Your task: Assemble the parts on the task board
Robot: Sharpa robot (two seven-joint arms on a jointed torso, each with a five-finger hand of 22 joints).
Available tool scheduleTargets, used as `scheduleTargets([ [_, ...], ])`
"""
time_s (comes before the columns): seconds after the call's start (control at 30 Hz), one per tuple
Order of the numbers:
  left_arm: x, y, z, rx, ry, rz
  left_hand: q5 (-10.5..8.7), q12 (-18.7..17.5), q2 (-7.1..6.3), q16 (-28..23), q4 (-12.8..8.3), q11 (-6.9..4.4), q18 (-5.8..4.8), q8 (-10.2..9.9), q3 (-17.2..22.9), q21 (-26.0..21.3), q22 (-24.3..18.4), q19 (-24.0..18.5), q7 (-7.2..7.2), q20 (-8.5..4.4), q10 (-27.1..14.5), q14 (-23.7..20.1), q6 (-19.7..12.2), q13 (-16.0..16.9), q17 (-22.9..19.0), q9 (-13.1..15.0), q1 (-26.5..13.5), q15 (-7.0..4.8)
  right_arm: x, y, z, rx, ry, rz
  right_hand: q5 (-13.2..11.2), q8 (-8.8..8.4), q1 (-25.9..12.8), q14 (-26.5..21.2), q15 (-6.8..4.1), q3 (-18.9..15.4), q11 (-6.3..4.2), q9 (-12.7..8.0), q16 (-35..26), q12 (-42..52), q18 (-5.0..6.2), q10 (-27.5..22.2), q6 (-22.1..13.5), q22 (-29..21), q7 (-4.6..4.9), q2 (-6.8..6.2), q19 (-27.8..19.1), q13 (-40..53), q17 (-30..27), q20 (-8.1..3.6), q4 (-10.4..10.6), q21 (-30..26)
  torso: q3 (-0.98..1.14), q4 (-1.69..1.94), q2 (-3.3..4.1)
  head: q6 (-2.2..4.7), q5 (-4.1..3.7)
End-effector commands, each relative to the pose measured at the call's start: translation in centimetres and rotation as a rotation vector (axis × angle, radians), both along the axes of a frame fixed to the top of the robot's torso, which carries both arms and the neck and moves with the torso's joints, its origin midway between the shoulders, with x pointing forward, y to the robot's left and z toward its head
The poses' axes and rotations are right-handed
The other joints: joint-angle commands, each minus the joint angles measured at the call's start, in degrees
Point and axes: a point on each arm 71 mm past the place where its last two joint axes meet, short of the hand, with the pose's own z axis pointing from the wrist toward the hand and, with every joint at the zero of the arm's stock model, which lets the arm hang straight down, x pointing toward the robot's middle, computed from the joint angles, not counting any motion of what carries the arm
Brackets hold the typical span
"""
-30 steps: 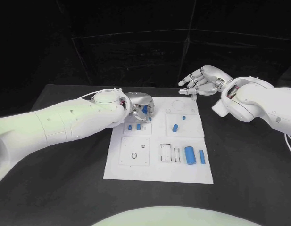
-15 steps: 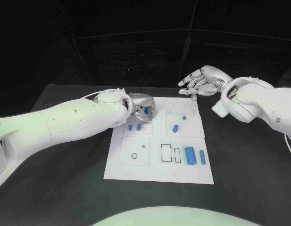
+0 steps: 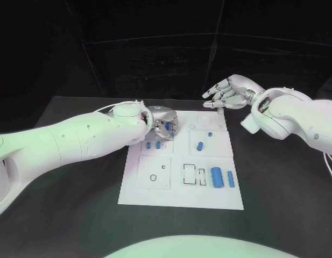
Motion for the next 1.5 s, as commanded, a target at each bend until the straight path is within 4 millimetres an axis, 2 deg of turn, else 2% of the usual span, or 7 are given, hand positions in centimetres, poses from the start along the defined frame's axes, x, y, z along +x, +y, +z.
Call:
scheduleTargets([
  [0.03,0.0,0.3,-0.5,0.038,0.024,0.011,-0.12,-0.44,0.18,0.04,-0.05,0.04,-0.6,-0.38,0.49,0.26,0.05,0.31,0.02,-0.25,0.43,1.82,0.47,-0.02,-0.08,-0.04,-0.21,-0.46,0.0,0.1,0.2,0.001,-0.007,0.011,0.18,0.32,-0.04,0.3,-0.01,0.11,0.06,0.01,-0.35,-0.38,0.26,-0.15,-0.33,-0.09,0.01,0.49,0.33,0.06,0.09,0.01,0.18,-0.37,-0.01,0.03,0.0,-0.11,-0.15],
  [0.3,0.0,0.4,-0.4,0.026,0.011,0.009,-0.1,-1.47,0.86,0.26,-1.05,0.03,-0.8,-1.25,2.14,1.17,1.2,0.55,0.25,-0.29,1.83,1.9,1.19,0.08,0.03,0.02,0.75,-0.53,0.0,0.1,0.2,0.002,-0.008,0.013,0.18,0.32,-0.04,0.3,-0.01,0.11,0.06,0.01,-0.35,-0.38,0.26,-0.15,-0.33,-0.09,0.01,0.49,0.33,0.06,0.09,0.01,0.18,-0.37,-0.02,0.06,0.0,-0.04,-0.14],
  [0.63,-0.5,0.4,0.5,-0.052,-0.056,-0.029,-0.15,-3.16,0.89,0.25,-1.78,0.07,-1.06,-2.22,3.52,2.52,2.82,0.95,0.4,-0.32,3.0,1.87,2.17,0.07,-0.51,0.06,0.57,-0.47,0.0,0.2,0.2,0.003,-0.009,0.014,0.21,0.34,0.1,0.32,-0.02,0.15,0.05,0.01,-0.41,-0.38,0.27,-0.17,-0.33,-0.11,0.01,0.54,0.35,0.08,0.14,0.01,0.14,-0.4,-0.03,0.15,-0.1,0.19,-0.2],
  [0.87,-0.4,0.7,2.4,-0.116,-0.1,-0.021,-0.16,-3.74,0.83,0.23,-1.98,-0.03,-1.14,-2.49,3.89,3.07,3.49,1.1,0.37,-0.4,3.84,1.84,2.87,0.09,-0.8,0.12,0.31,-0.54,0.1,0.2,0.2,0.004,-0.012,0.015,0.24,0.34,0.16,0.33,-0.03,0.17,0.05,0.01,-0.44,-0.39,0.27,-0.18,-0.33,-0.12,0.01,0.57,0.36,0.08,0.16,0.0,0.12,-0.42,-0.11,0.11,-0.02,0.36,-0.13],
  [1.03,-0.3,1.4,3.5,-0.148,-0.114,-0.004,-0.17,-3.92,0.73,0.23,-2.04,-0.04,-1.14,-2.6,3.94,3.08,3.5,1.11,0.39,-0.42,4.02,1.83,2.98,0.09,-0.87,0.12,0.22,-0.56,0.1,0.2,0.2,0.004,-0.012,0.015,0.24,0.34,0.16,0.33,-0.03,0.17,0.05,0.01,-0.44,-0.39,0.27,-0.18,-0.33,-0.12,0.01,0.57,0.36,0.08,0.16,0.0,0.12,-0.42,0.0,0.13,-0.08,0.3,-0.08],
  [1.23,-0.5,2.6,3.8,-0.154,-0.11,0.014,-0.17,-3.92,0.73,0.23,-2.04,-0.04,-1.14,-2.6,3.94,3.08,3.5,1.11,0.39,-0.42,4.02,1.83,2.98,0.09,-0.87,0.12,0.22,-0.56,0.1,0.1,0.1,0.003,-0.012,0.013,0.24,0.34,0.16,0.33,-0.03,0.17,0.05,0.01,-0.44,-0.39,0.27,-0.18,-0.33,-0.12,0.01,0.57,0.36,0.08,0.16,0.0,0.12,-0.42,-0.08,0.16,0.03,0.38,-0.13],
  [1.5,-0.5,4.7,3.7,-0.126,-0.079,0.049,-0.17,-4.24,0.53,0.19,-2.15,-0.03,-1.18,-2.81,3.99,3.26,3.74,1.15,0.4,-0.43,4.29,1.81,3.15,0.09,-1.05,0.11,0.04,-0.56,0.1,0.0,0.1,0.002,-0.011,0.01,0.24,0.34,0.16,0.33,-0.03,0.17,0.05,0.01,-0.44,-0.39,0.27,-0.18,-0.33,-0.12,0.01,0.57,0.36,0.08,0.16,0.0,0.12,-0.42,-0.01,0.13,0.05,0.15,0.14],
])
